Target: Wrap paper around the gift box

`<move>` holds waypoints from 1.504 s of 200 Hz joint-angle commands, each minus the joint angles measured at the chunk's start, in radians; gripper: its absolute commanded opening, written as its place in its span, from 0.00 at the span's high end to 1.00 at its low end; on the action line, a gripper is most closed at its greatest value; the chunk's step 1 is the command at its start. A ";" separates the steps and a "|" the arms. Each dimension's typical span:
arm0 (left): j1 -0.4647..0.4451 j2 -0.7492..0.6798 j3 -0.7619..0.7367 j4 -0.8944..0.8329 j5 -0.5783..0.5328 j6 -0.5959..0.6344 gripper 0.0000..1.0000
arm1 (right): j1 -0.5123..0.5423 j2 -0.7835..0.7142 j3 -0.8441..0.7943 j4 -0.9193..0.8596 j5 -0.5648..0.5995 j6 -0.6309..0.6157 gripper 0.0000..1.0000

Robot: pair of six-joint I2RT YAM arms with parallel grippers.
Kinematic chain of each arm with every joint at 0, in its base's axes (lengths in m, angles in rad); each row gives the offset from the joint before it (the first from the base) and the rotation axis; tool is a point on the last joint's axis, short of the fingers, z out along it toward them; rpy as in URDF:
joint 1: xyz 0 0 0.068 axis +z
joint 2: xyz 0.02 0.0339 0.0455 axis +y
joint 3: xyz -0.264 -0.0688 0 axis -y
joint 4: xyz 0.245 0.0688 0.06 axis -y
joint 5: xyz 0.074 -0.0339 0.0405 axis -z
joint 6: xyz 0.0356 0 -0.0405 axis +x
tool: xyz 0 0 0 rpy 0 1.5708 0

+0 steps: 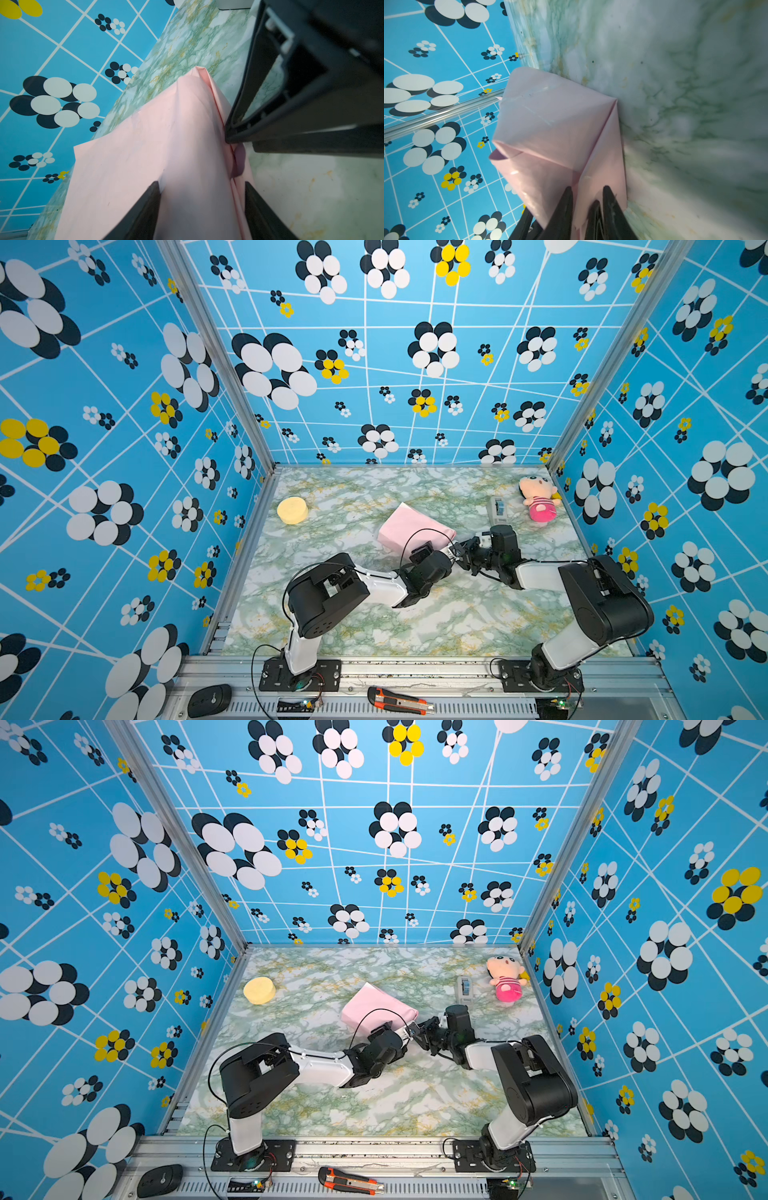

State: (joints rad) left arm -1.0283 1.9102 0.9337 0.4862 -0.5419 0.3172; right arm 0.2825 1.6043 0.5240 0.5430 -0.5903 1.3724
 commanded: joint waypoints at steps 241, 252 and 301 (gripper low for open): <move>0.065 -0.021 -0.129 -0.158 0.137 -0.112 0.38 | -0.041 0.222 0.612 -0.925 -0.160 -0.856 0.65; 0.065 -0.028 -0.136 -0.167 0.126 -0.118 0.38 | -0.037 0.207 0.590 -0.915 -0.157 -0.843 0.69; 0.065 -0.055 -0.178 -0.195 0.091 -0.154 0.38 | -0.027 0.151 0.511 -0.838 -0.155 -0.774 0.78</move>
State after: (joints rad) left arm -0.9760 1.8229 0.8291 0.5163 -0.4557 0.2214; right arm 0.2417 1.7844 1.0828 -0.2901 -0.7376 0.5549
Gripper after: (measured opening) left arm 0.616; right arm 0.231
